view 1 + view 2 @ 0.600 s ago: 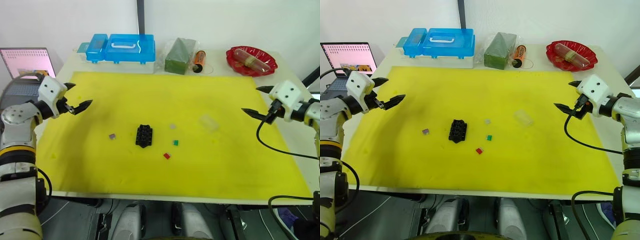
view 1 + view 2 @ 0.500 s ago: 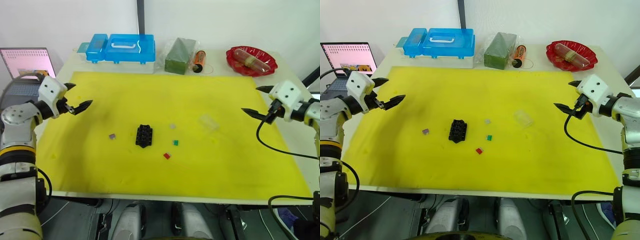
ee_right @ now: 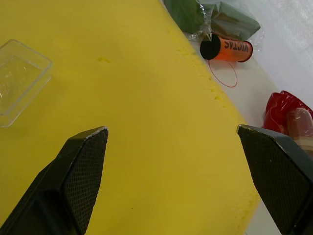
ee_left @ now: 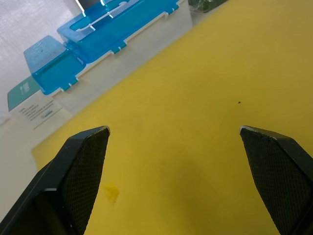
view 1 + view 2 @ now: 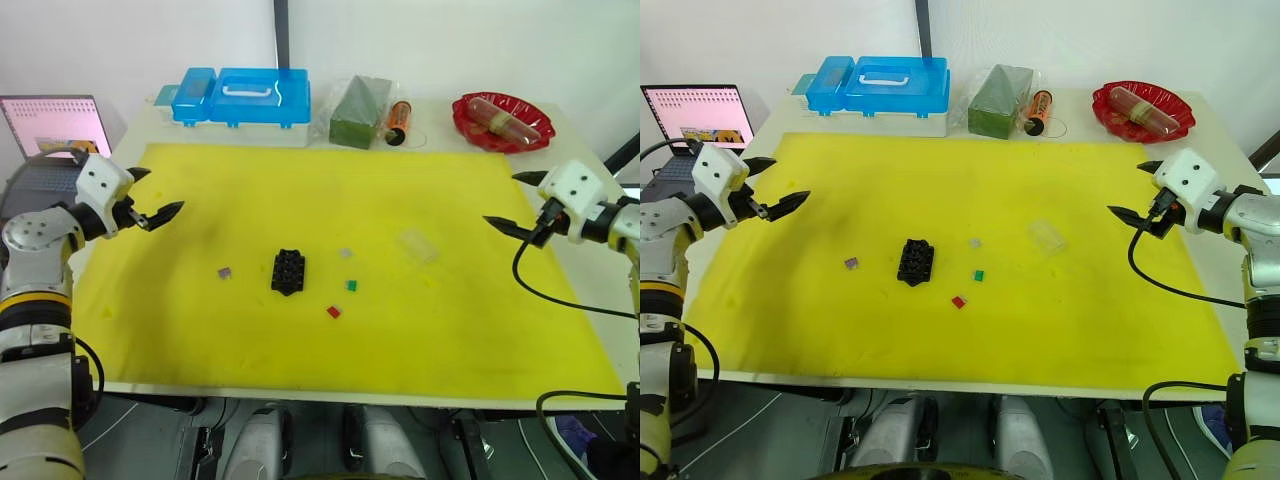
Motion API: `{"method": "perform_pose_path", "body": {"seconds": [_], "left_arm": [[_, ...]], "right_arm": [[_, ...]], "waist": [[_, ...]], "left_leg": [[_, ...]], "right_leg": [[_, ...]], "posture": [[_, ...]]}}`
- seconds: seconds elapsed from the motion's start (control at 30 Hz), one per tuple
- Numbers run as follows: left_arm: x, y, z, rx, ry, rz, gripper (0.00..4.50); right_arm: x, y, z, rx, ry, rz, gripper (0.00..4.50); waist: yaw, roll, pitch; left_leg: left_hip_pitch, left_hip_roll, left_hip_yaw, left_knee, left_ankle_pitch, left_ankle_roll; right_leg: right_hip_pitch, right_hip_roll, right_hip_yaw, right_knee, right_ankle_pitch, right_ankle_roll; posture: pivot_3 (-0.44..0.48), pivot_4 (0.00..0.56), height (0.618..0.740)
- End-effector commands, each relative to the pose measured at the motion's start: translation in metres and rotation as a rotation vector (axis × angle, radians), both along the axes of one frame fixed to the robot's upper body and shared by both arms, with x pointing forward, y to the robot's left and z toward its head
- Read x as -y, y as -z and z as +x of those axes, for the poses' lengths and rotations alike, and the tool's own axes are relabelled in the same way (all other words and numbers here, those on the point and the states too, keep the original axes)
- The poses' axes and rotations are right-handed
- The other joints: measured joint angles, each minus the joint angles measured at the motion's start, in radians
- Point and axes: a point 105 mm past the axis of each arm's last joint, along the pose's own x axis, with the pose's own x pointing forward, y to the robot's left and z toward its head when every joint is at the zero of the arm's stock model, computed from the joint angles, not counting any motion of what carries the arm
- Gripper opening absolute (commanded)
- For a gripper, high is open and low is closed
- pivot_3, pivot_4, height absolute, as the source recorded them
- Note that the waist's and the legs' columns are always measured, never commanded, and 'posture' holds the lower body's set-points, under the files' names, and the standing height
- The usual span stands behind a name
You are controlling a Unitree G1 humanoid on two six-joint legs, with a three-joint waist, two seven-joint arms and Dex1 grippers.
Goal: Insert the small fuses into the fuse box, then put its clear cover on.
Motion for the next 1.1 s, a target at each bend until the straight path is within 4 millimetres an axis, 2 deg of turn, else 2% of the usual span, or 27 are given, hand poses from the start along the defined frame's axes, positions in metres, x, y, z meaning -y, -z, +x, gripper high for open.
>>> {"method": "perform_pose_path", "body": {"seconds": [0.03, 0.4, 0.63, 0.77, 0.97, 1.1], "left_arm": [[0.0, -0.018, 0.001, 0.06, 0.008, 0.025, 4.46], [0.004, -0.023, 0.004, 0.073, 0.025, 0.021, 4.46], [0.005, -0.018, 0.002, 0.031, 0.042, 0.003, 4.46], [0.003, -0.017, 0.0, -0.034, 0.061, -0.045, 4.46], [0.004, -0.016, -0.015, -0.173, 0.141, -0.184, 4.46], [0.014, -0.013, -0.037, -0.374, 0.219, -0.414, 4.46]], "right_arm": [[0.006, -0.021, -0.003, 0.073, 0.018, -0.018, 4.5], [0.008, -0.02, -0.004, 0.07, 0.027, -0.02, 4.5], [0.007, -0.021, -0.004, 0.077, 0.032, -0.024, 4.5], [0.007, -0.025, -0.005, 0.067, 0.033, 0.034, 4.5], [-0.015, -0.025, -0.016, 0.048, -0.062, 0.05, 4.5], [-0.051, -0.027, -0.021, 0.017, -0.156, 0.105, 4.5]], "waist": [[0.0, 0.0, 0.0], [-0.001, 0.0, 0.0], [0.0, 0.0, 0.0], [0.0, 0.0, 0.0], [-0.001, 0.0, 0.0], [-0.01, 0.0, 0.0]], "left_leg": [[0.0, 0.0, 0.0, 0.0, 0.0, 0.0], [0.0, 0.0, 0.0, 0.0, 0.0, 0.0], [0.0, 0.0, 0.0, 0.0, 0.0, 0.0], [0.0, 0.0, 0.0, 0.0, 0.0, 0.0], [0.0, 0.0, 0.0, 0.0, 0.0, 0.0], [0.0, 0.0, 0.0, 0.0, 0.0, 0.001]], "right_leg": [[0.0, 0.0, 0.0, 0.0, 0.0, 0.0], [0.0, 0.0, 0.0, 0.0, 0.0, 0.0], [0.0, 0.0, 0.0, 0.0, 0.0, 0.0], [0.0, 0.0, 0.0, 0.0, 0.0, 0.0], [0.0, 0.001, 0.0, 0.0, 0.0, 0.0], [0.0, 0.001, 0.0, 0.001, -0.001, 0.001]], "posture": [[0.0, 0.15, 0.74], [0.0, 0.15, 0.74], [0.0, 0.15, 0.74], [0.0, 0.15, 0.74], [0.0, 0.15, 0.74], [0.0, 0.15, 0.74]]}}
